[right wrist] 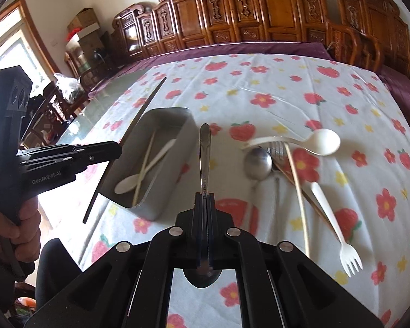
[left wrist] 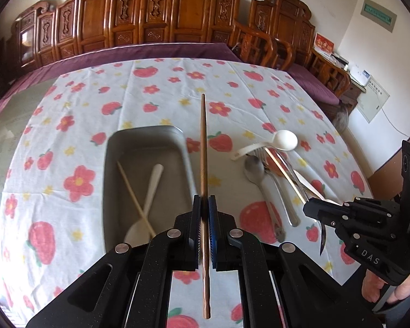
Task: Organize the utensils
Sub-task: 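Lower the chopstick into the tray and open the left gripper while the right carries the metal spoon over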
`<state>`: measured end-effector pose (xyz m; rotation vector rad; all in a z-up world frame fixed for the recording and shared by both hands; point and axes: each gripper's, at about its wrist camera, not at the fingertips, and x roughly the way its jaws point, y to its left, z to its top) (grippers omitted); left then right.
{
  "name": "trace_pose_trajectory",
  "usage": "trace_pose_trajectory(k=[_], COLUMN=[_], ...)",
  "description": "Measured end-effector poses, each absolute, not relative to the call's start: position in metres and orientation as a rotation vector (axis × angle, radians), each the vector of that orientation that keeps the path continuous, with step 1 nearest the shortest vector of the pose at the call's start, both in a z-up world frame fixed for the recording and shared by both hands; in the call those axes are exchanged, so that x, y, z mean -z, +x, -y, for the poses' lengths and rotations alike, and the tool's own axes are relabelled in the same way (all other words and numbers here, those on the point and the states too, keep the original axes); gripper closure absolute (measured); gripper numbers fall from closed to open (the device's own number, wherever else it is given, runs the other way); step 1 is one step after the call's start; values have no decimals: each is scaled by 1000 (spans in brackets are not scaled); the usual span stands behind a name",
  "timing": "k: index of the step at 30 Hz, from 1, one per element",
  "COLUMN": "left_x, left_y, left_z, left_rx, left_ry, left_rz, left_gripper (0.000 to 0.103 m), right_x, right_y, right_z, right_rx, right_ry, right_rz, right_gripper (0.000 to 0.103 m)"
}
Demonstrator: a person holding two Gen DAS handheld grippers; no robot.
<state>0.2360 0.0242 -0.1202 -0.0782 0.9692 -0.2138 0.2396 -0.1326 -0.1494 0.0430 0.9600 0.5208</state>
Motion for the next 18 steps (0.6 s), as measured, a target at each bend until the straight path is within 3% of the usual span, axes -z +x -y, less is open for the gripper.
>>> trace_pose_trajectory(k=[18], left_x=[160], left_y=[281], left_z=[-72], left_rx=[165], left_ry=[-74], left_rz=[-1014], left_gripper=[99], right_x=[143], right_y=[261], right_z=[86], right_rx=[-542], right_ry=[6], right_rz=[-948], right_gripper=[99])
